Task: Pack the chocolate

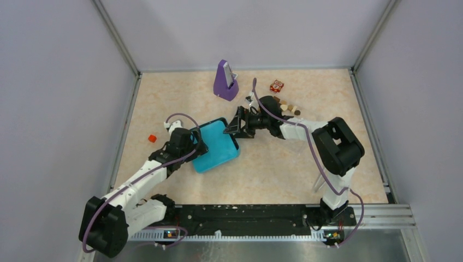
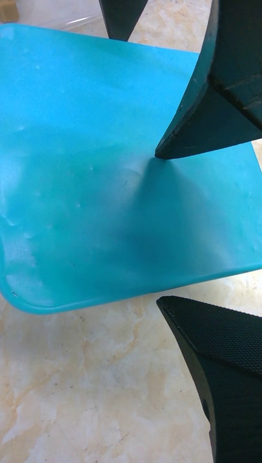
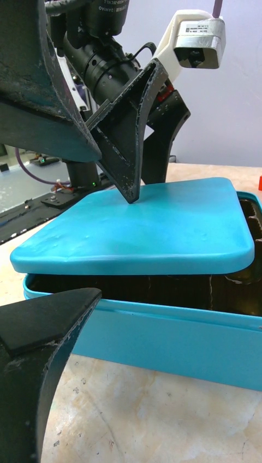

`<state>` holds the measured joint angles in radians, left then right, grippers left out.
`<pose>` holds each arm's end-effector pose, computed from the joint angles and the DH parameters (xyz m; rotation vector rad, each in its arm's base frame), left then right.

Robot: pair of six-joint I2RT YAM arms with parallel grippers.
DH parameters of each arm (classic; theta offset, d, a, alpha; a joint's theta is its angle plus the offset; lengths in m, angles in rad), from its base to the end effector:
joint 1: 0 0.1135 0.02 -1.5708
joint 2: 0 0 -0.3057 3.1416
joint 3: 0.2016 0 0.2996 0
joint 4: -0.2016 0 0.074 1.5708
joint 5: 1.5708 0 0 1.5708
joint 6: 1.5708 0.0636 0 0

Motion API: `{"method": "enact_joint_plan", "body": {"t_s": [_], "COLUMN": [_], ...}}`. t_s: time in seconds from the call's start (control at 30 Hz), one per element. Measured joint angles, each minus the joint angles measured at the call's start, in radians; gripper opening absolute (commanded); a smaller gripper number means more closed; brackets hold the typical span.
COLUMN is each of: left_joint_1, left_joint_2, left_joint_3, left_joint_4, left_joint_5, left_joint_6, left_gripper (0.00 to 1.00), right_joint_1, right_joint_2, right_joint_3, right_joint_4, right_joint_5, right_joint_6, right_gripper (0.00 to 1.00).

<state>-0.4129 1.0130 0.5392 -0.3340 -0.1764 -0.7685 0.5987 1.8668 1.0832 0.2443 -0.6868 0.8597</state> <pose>0.2254 -0.0866 0.1936 -0.5063 2.3380 -0.3585 0.3615 0.2955 0.1780 -0.1666 2.3939 1.5154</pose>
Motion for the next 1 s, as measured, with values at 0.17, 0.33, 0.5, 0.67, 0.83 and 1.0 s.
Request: {"method": "enact_joint_plan", "body": {"t_s": [0.17, 0.33, 0.5, 0.67, 0.83, 1.0], "left_joint_1": [0.0, 0.0, 0.0, 0.011, 0.016, 0.017], "left_joint_2": [0.0, 0.031, 0.155, 0.255, 0.301, 0.325], "left_joint_3": [0.0, 0.0, 0.059, 0.117, 0.14, 0.166], "left_joint_4": [0.011, 0.069, 0.133, 0.184, 0.211, 0.201], "left_joint_5": [0.002, -0.011, -0.035, -0.071, -0.087, -0.085], "left_joint_6": [-0.005, -0.002, 0.01, 0.018, 0.02, 0.009], "left_gripper": [0.95, 0.98, 0.99, 0.99, 0.99, 0.99], "right_joint_1": [0.0, 0.001, 0.001, 0.0, 0.0, 0.001], "right_joint_2": [0.0, 0.0, 0.0, 0.0, 0.0, -0.009], "right_joint_3": [0.0, 0.005, 0.006, 0.013, 0.027, 0.045], "right_joint_4": [-0.002, -0.008, -0.013, -0.028, -0.058, -0.115], "right_joint_5": [0.0, 0.001, 0.002, 0.009, 0.018, 0.05], "right_joint_6": [0.0, -0.001, -0.002, -0.007, -0.031, -0.075], "right_gripper": [0.84, 0.84, 0.84, 0.84, 0.84, 0.84]}}
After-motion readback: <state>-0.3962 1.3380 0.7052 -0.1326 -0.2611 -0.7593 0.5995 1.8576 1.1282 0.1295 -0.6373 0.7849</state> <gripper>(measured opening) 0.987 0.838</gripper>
